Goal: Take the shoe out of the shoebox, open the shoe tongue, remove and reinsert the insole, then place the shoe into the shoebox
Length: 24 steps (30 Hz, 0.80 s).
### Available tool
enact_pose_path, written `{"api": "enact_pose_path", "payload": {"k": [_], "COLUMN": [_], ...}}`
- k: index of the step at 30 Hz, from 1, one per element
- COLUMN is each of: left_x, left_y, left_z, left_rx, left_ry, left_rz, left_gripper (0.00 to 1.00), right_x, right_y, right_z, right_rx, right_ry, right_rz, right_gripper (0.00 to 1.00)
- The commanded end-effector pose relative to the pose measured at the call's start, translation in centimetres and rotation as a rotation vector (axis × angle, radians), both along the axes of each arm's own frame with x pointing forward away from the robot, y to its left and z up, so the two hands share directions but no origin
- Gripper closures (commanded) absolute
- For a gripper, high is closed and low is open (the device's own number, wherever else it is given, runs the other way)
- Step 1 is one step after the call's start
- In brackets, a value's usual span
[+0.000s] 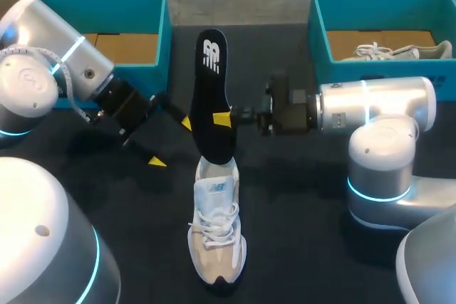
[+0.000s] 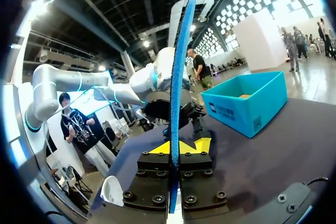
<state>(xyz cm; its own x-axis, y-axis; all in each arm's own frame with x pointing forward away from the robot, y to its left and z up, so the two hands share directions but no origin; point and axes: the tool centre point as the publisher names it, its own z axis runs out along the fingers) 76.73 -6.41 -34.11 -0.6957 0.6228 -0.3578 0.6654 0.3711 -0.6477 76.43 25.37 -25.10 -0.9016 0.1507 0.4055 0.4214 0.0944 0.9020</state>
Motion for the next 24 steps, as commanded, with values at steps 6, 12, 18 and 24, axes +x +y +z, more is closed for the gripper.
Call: {"api": "enact_pose_path", "payload": {"k": [6, 12, 18, 24], "left_x": [0.20, 0.14, -0.06, -0.27], "left_y": [-0.16, -0.34, -0.60, -0.61], "left_z": [-0.16, -0.26, -0.45, -0.72], "left_rx": [0.002, 0.004, 0.011, 0.005], "left_ry": [0.002, 0.003, 0.020, 0.038], "left_rz": [-0.003, -0.007, 0.023, 0.049], "left_gripper": [0.00, 0.00, 0.00, 0.00], "right_x": [-0.29, -0.27, -0.38, -0.72], "right_y": [0.36, 0.44, 0.55, 0.59], "right_z": [-0.17, -0.14, -0.10, -0.19], "right_rx": [-0.005, -0.005, -0.004, 0.000], "right_ry": [0.004, 0.001, 0.000, -0.003], "right_rz": [-0.007, -0.003, -0.003, -0.005], "right_gripper": [1.00, 1.00, 1.00, 1.00]}}
